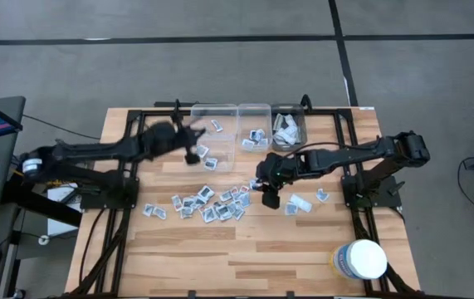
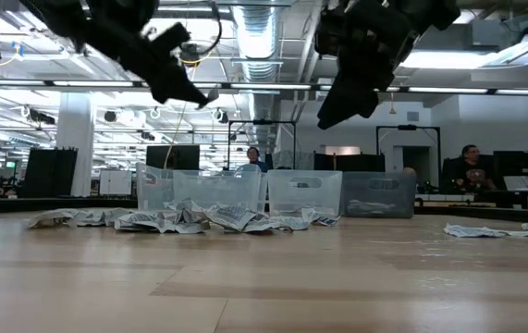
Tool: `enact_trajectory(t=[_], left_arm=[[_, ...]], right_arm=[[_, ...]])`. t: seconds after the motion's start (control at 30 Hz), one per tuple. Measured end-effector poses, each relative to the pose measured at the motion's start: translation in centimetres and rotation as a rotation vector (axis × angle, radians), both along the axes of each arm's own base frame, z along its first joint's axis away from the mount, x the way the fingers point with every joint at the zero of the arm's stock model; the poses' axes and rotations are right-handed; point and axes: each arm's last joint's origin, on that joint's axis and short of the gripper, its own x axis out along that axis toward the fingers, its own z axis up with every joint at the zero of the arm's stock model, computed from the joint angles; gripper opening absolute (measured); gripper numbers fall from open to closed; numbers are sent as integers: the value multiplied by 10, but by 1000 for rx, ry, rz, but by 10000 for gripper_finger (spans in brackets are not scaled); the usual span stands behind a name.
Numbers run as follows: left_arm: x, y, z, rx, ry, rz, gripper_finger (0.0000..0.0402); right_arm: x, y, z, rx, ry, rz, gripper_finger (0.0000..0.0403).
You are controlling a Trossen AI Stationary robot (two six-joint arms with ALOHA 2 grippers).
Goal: Pick & Place First Aid Supplies
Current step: Put the ointment pack into the top left transparent bin
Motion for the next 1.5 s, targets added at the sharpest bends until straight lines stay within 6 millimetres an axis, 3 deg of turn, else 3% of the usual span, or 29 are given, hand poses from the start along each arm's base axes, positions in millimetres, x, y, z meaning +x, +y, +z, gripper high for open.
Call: enact_trajectory(t=[0.13, 0.3, 0.73, 1.2, 1.33, 1.5], left_arm=[[-3, 41, -8, -49, -23, -25, 9], [4, 69, -31, -135, 42, -57, 9], [21, 85, -34, -124, 70, 7, 21], [12, 77, -16, -111, -4, 83, 83], [5, 57, 0, -102, -31, 37, 81], [-15, 18, 18, -123, -20, -66, 79]], right_arm=[[0, 0, 0, 2, 0, -1, 120], [0, 2, 0, 3, -1, 3, 120], [-1, 14, 0, 30, -2, 9, 120], [1, 15, 3, -38, -43, -38, 120], [2, 14, 4, -95, -60, -26, 120], [3, 7, 4, -129, -59, -41, 120]])
